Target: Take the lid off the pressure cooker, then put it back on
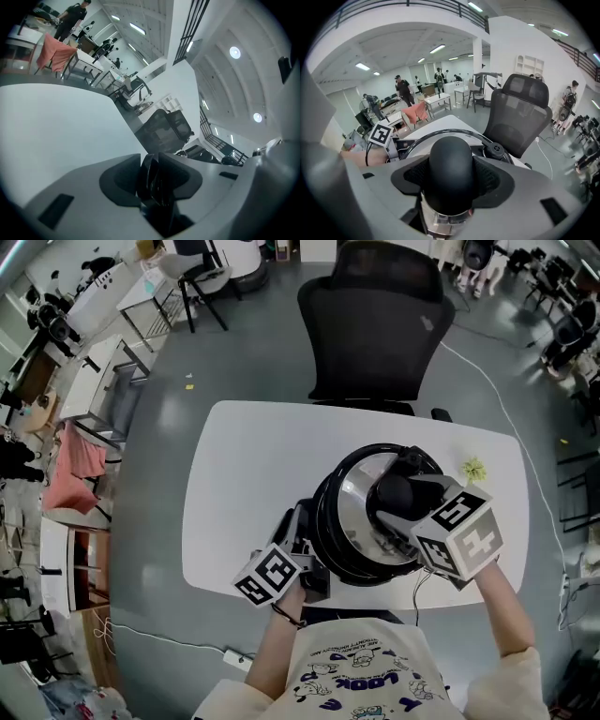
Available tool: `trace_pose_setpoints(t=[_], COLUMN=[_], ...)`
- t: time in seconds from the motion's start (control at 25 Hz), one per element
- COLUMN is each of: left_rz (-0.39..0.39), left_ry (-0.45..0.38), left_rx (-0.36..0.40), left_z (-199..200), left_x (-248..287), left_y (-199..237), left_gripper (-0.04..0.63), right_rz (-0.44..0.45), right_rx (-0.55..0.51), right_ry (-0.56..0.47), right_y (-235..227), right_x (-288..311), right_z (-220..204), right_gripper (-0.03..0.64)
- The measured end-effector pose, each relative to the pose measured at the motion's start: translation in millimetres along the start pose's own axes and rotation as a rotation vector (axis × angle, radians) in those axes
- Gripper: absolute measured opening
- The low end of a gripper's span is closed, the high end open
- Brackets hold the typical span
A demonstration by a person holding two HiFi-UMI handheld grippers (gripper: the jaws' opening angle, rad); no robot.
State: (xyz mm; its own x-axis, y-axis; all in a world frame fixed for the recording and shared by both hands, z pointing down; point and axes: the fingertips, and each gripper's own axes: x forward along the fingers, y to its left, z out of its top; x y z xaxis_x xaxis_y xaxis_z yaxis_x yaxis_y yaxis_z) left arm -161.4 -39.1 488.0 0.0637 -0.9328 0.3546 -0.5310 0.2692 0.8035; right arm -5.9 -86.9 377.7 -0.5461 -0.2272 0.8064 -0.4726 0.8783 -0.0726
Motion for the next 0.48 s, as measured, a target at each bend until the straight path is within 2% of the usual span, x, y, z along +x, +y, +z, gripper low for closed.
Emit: trace_pose_setpoints(t=[0.48], left_rz=[0.058], left_ry=[-0.026], left_rx=[0.055], left_z=[-1], left_x=[-4], left_y=[-1], left_gripper=[0.130], right_rz=[-0.135], right_rx=[0.189], right_ry=[-0.048], right_y=[-58], right_x=[-54], right_z=[-47], right_gripper=[0.295])
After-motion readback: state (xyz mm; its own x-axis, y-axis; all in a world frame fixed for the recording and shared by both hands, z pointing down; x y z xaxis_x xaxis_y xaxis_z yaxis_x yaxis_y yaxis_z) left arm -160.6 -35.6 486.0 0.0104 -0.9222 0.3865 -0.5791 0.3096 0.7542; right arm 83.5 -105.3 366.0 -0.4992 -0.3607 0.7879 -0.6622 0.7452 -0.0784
